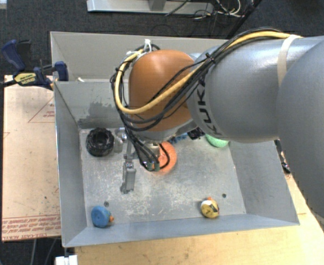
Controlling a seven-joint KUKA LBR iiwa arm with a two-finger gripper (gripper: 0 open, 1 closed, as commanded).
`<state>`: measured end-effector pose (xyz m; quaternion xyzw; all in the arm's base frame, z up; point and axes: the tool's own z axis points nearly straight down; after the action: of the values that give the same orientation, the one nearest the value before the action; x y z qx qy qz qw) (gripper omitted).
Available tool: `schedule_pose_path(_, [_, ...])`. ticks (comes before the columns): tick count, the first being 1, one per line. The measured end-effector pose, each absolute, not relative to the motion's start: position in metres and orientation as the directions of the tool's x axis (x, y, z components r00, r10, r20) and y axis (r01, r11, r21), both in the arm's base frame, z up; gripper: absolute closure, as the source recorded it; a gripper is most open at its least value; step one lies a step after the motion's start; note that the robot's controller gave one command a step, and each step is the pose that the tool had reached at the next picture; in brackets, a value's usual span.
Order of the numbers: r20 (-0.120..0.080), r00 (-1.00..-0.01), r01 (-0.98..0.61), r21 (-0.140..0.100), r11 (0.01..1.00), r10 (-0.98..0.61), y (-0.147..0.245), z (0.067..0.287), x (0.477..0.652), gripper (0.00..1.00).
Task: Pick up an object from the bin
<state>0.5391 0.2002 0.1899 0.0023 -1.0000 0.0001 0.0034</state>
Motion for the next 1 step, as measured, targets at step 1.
schedule_pose_path(1, [0.0,-1.0,0.0,0.001,1.0,0.0,0.1991,0.1946,0.5411,0.0])
